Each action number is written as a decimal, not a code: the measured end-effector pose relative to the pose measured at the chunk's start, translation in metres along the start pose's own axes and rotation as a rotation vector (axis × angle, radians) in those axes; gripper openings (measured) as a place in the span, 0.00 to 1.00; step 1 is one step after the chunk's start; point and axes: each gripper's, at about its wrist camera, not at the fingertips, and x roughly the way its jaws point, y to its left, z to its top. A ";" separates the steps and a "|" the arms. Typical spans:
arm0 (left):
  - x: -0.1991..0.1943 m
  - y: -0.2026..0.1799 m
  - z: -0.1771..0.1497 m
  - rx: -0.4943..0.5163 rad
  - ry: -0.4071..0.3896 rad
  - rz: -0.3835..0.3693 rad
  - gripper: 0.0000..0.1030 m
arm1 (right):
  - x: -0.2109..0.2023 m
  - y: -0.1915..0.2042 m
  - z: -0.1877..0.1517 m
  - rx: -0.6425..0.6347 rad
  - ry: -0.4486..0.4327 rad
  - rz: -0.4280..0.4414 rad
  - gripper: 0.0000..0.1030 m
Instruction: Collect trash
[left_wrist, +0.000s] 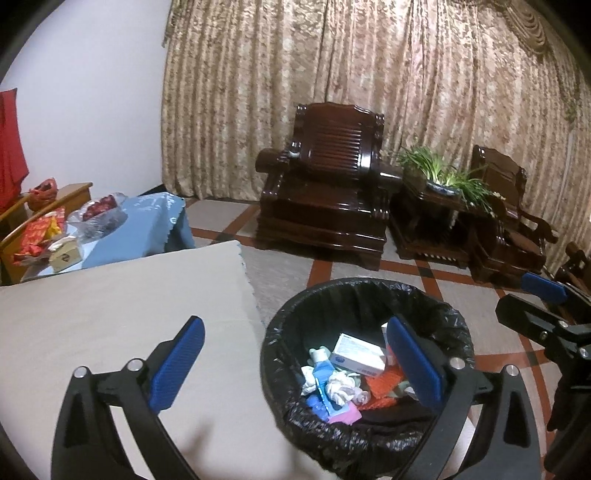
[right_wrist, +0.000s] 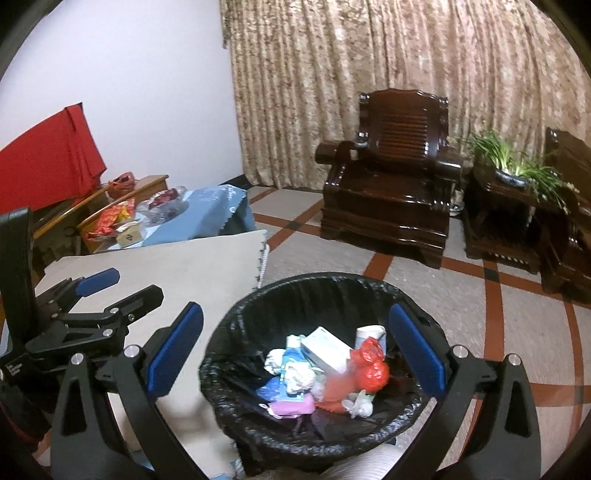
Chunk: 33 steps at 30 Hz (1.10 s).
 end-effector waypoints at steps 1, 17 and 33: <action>-0.006 0.001 0.000 0.003 -0.004 0.007 0.94 | -0.003 0.003 0.001 -0.003 -0.002 0.005 0.95; -0.068 0.012 -0.003 -0.016 -0.063 0.057 0.94 | -0.034 0.040 0.013 -0.063 -0.049 0.054 0.95; -0.079 0.016 -0.003 -0.023 -0.074 0.076 0.94 | -0.035 0.051 0.014 -0.084 -0.056 0.059 0.95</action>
